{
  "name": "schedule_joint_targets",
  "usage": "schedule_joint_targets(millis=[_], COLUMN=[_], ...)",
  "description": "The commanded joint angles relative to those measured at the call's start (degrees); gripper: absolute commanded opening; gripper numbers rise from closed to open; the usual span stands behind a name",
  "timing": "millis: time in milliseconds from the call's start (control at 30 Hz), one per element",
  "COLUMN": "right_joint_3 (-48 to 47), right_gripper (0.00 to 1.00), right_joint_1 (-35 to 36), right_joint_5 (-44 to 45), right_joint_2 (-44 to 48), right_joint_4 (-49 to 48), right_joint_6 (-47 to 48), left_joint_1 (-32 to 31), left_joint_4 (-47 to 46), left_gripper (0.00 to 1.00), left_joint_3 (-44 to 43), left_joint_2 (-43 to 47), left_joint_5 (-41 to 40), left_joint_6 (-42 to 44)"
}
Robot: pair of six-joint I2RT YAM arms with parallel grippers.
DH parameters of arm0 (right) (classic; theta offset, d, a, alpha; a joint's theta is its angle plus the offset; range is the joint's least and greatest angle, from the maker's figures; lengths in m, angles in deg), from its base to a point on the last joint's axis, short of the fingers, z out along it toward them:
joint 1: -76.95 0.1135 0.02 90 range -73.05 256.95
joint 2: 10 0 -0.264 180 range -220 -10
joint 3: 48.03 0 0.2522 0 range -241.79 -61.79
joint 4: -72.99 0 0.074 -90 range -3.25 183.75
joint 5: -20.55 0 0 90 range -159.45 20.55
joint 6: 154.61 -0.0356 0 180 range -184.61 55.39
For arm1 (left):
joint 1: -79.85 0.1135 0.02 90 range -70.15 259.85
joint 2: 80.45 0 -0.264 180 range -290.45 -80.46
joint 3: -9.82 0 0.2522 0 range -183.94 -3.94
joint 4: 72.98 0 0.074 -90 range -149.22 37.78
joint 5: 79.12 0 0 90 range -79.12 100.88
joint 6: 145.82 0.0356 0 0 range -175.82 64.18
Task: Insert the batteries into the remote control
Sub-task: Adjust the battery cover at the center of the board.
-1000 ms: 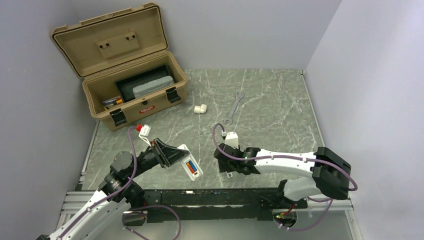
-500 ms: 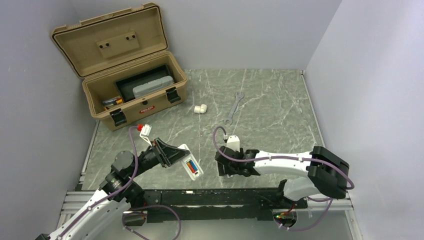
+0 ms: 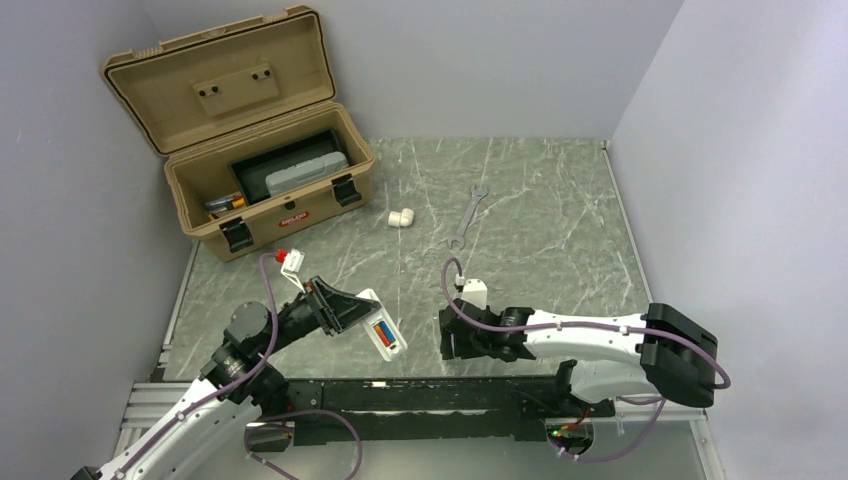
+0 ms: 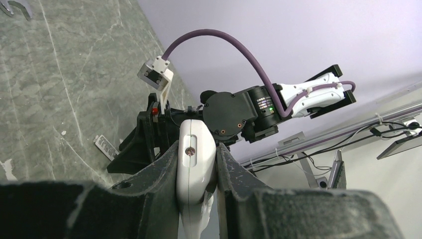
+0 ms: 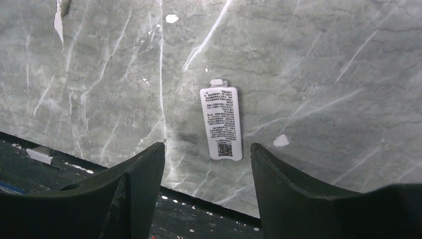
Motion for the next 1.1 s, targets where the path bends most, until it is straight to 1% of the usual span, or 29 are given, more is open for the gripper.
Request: schedule_joint_targets(millis=[0,333,567,733,900,1067], right_joint_3=[0.0,-0.1,-1.4,-3.8,-4.2,-0.3], right_gripper=[0.65,0.64,0.64,0.63,0.62,0.62], right_joint_1=[0.4,1.0,1.9,2.5,4.8,5.0], right_joint_5=[-3.0,-5.5,-6.2,-5.0,-1.7,1.3], right_joint_2=[0.9,1.8,-1.5,-3.9,1.9,10.7], right_joint_4=[-0.1,-2.9,-6.7,-5.6,-4.9,-6.4], right_joint_6=[-1.1,-0.7,0.5,1.7,2.3,0.9], left_joint_1=[-0.2,-0.2,-0.2,-0.2,-0.2,-0.2], left_joint_4=[-3.3,-2.6,-0.4,0.6,-0.2,-1.9], left_gripper=[0.0,0.0,0.0,0.0,0.0,0.0], left_joint_3=[-0.6,-0.4,-0.8,-1.2,-0.6,-0.2], left_joint_2=[0.4,1.9,3.3,3.8,4.0,3.1], left_joint_5=[0.5,0.3,-0.4,-0.4,-0.5,0.0], left_joint_6=[-0.3,-0.3,0.3,0.5,0.2,-0.2])
